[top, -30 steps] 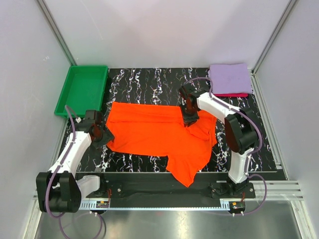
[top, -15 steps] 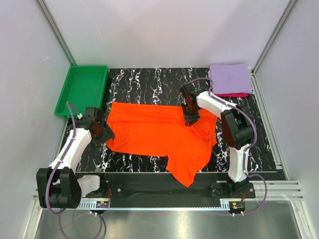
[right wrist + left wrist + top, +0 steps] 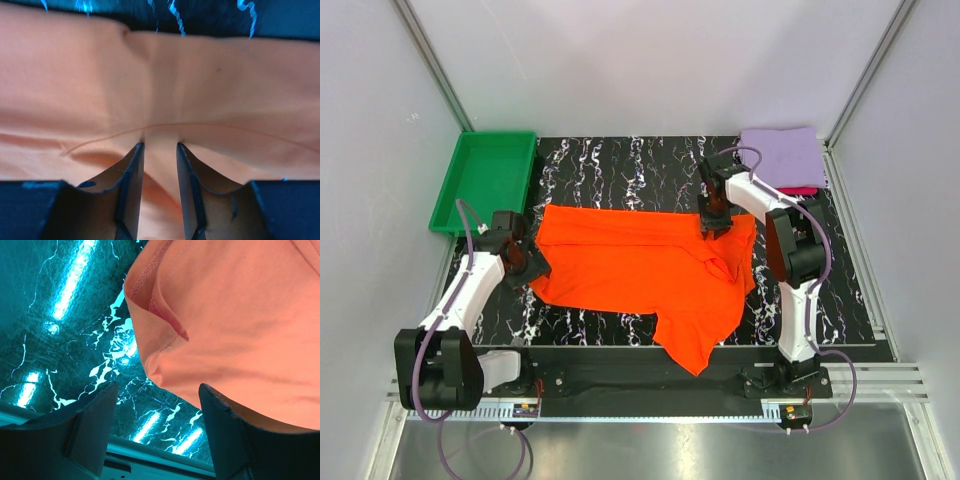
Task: Fold and stack the t-shirts
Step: Fold the tshirt
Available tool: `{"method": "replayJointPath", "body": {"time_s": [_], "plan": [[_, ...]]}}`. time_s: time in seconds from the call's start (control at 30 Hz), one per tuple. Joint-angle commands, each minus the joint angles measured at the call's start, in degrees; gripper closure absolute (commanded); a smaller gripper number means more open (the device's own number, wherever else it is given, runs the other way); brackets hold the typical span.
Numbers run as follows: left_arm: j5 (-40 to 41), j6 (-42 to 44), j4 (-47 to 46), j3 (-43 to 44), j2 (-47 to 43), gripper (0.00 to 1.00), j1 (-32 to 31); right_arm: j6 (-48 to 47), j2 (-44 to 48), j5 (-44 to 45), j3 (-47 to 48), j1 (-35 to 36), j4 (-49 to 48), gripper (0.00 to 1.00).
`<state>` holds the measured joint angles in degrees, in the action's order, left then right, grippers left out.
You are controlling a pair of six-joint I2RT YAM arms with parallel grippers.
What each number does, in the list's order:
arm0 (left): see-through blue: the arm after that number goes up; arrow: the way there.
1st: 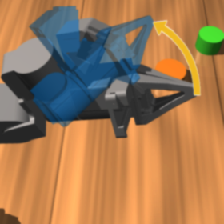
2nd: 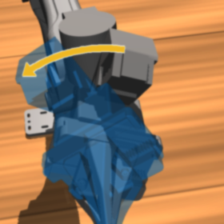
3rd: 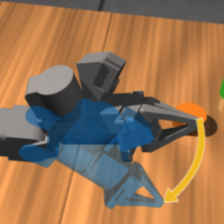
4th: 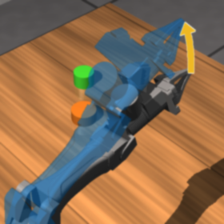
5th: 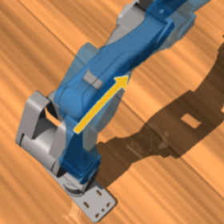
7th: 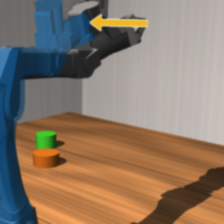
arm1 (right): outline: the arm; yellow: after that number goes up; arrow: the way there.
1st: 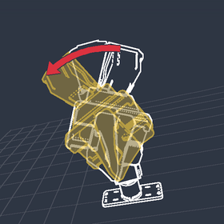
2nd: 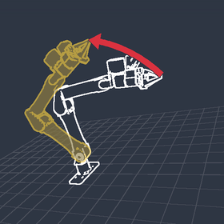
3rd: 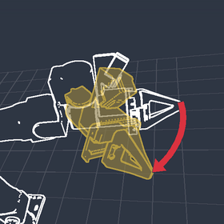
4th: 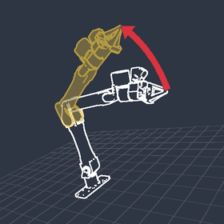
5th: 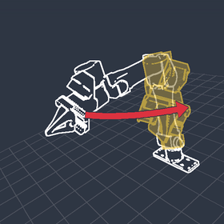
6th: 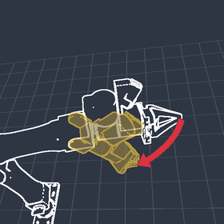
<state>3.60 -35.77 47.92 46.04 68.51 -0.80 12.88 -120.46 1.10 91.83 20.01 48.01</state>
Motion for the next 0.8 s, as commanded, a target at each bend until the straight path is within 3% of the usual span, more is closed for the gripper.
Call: {"method": "replayJointPath", "body": {"time_s": [0.0,0.3,0.57,0.77], "plan": [[-1.22,1.14,-0.99,2.65,0.22,0.29,0.01,-1.20,-0.39,2.06,3.97,-0.41,1.21,0.60],[-1.49,1.32,-1.16,2.30,-0.04,0.29,0.01,-0.40,9.80,2.07,2.92,5.73,7.01,0.55],[-2.72,0.96,-1.86,1.16,-0.31,0.28,0.01,2.59,11.75,1.88,-7.71,10.66,3.06,0.74],[-3.33,0.79,-1.96,0.63,-0.48,0.28,0.01,0.48,8.23,5.66,-8.07,10.66,0.24,0.71]]}}
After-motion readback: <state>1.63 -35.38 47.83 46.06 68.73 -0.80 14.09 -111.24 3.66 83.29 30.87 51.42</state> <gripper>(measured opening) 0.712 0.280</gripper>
